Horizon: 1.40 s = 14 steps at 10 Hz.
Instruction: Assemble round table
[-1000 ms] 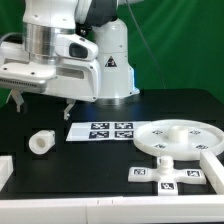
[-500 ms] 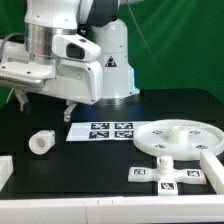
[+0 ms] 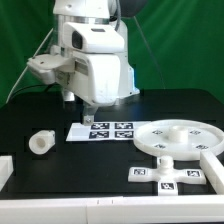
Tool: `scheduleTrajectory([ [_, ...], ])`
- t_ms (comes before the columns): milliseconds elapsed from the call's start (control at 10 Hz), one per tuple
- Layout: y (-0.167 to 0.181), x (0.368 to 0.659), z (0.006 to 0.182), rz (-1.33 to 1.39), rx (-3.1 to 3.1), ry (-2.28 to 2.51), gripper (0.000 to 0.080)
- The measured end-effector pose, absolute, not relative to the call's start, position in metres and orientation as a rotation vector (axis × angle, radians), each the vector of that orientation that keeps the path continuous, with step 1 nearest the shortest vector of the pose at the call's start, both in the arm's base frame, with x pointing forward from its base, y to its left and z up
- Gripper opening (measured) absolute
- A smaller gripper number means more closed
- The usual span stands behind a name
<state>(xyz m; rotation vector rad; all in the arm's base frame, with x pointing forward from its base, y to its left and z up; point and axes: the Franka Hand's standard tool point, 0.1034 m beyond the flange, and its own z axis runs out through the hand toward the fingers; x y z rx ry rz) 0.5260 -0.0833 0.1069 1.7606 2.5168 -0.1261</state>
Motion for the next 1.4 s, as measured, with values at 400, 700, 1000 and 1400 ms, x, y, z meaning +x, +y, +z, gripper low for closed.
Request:
scheduleTrajectory([
  [400,-0.09,0.52,0.106,-0.121,2.073,2.291,0.0649],
  [700,-0.062,0.531,0.102,-0.024,2.551,1.752,0.0649],
  [1000,-0.024,0.547,0.092,0.044,2.957,1.131,0.0649],
  [1400,-0.019,0.547,0.091,0.043,3.069,0.828,0.0649],
])
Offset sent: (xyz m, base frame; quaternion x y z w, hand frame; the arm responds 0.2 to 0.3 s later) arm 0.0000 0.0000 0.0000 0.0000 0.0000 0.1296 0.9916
